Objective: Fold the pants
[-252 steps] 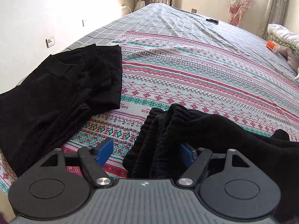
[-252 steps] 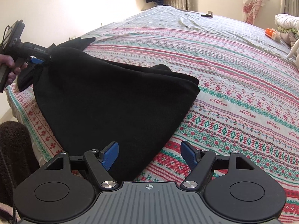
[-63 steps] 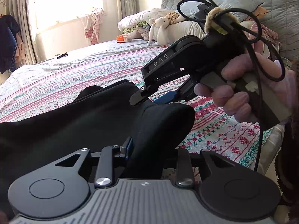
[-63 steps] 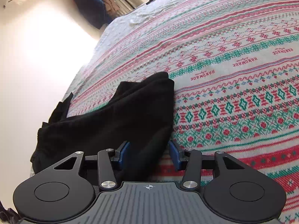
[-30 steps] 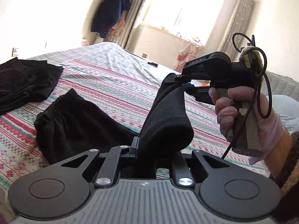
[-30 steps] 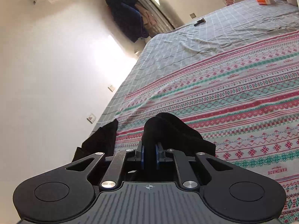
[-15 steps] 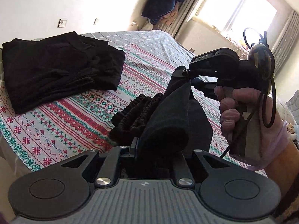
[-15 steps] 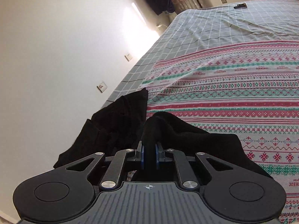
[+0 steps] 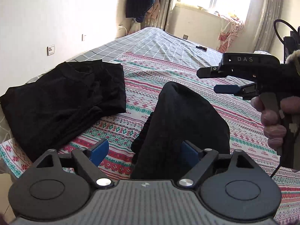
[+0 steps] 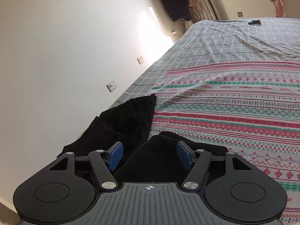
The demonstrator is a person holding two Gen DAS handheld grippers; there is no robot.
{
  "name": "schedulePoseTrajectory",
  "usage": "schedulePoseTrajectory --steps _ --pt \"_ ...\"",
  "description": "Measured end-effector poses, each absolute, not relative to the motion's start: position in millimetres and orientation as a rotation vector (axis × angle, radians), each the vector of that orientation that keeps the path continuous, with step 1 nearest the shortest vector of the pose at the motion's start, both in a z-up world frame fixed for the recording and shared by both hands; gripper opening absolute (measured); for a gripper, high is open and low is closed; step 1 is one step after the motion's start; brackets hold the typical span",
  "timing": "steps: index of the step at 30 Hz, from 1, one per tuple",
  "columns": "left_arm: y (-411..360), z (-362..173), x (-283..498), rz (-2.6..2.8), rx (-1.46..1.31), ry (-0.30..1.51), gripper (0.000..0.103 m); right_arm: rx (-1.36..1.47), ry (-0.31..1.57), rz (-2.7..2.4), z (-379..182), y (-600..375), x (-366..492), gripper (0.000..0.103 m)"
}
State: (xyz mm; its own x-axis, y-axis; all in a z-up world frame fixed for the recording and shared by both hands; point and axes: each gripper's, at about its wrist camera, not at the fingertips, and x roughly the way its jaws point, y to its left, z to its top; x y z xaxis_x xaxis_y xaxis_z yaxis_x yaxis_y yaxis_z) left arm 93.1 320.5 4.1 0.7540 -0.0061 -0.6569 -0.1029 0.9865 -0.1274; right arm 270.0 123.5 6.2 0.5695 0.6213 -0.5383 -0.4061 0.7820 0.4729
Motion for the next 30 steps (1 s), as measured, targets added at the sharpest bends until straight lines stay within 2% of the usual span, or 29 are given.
schedulePoseTrajectory --steps 10,14,21,25,27,29,30 --pt "352.0 -42.1 173.2 -0.116 -0.317 0.959 0.103 0.478 0.883 0.513 -77.1 30.3 242.2 0.071" --pt "363.1 -51.4 177.3 -0.176 -0.361 0.984 0.103 0.559 0.933 0.507 -107.4 13.9 231.9 0.071" --pt "396.9 -85.0 191.9 -0.298 -0.652 1.062 0.103 0.68 0.98 0.602 -140.5 23.6 224.1 0.069" --pt "405.1 -96.5 188.1 -0.331 -0.752 1.044 0.103 0.721 0.933 0.601 -148.5 27.2 217.1 0.066" --pt "403.3 -97.0 183.2 -0.328 -0.762 1.018 0.103 0.714 0.916 0.593 -149.0 29.3 215.6 0.062" --pt "398.5 -96.2 176.4 -0.31 -0.762 0.985 0.103 0.679 0.908 0.58 -148.2 34.1 213.2 0.044" --pt "397.4 -95.7 174.5 -0.305 -0.76 0.973 0.102 0.67 0.907 0.584 -147.2 35.8 213.2 0.041"
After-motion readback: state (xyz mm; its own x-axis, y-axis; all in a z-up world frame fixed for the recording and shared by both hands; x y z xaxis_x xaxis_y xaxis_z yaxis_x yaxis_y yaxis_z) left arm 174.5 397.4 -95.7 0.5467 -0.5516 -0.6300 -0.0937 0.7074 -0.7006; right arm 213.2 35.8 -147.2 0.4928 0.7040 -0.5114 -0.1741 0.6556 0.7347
